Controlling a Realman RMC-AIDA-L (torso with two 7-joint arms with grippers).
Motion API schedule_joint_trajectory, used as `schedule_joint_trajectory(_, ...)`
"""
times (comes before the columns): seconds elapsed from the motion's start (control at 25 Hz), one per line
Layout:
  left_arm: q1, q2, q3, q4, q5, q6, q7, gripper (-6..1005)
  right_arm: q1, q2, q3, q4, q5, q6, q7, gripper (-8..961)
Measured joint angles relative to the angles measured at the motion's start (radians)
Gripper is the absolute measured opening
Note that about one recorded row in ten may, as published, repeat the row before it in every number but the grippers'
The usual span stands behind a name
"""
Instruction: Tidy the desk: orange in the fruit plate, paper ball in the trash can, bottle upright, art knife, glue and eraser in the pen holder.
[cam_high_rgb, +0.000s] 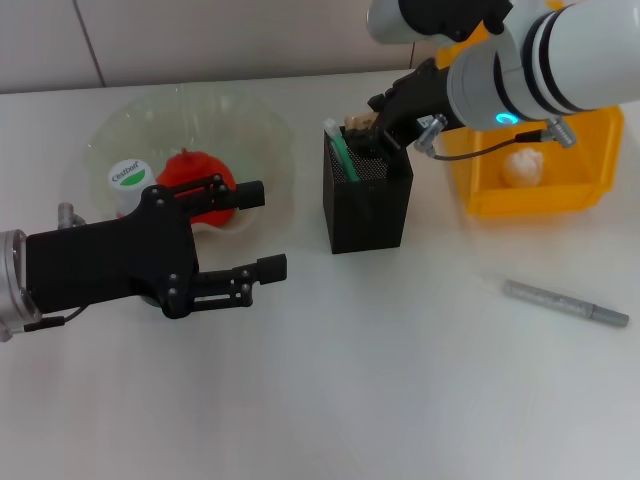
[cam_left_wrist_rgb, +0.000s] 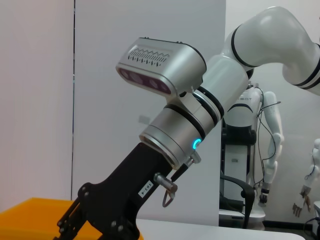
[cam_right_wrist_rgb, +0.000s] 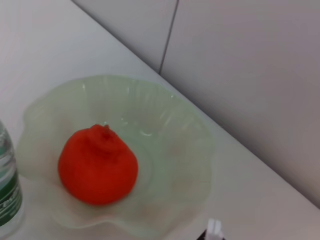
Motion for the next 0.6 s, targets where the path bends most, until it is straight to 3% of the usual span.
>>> schedule_joint_trajectory(0.52,0.001,0.002,0.0,0.002,0.0,0.0,0.001,789,-0.012,0.0,0.003,-0.007,0.009,-0.008,0.002,447)
schedule_joint_trajectory(0.6,0.002,0.003,-0.001,0.003,0.0,0.0,0.001,789,-0.013,-0.001,0.006,-0.008,0.015,-0.007,0.002,495)
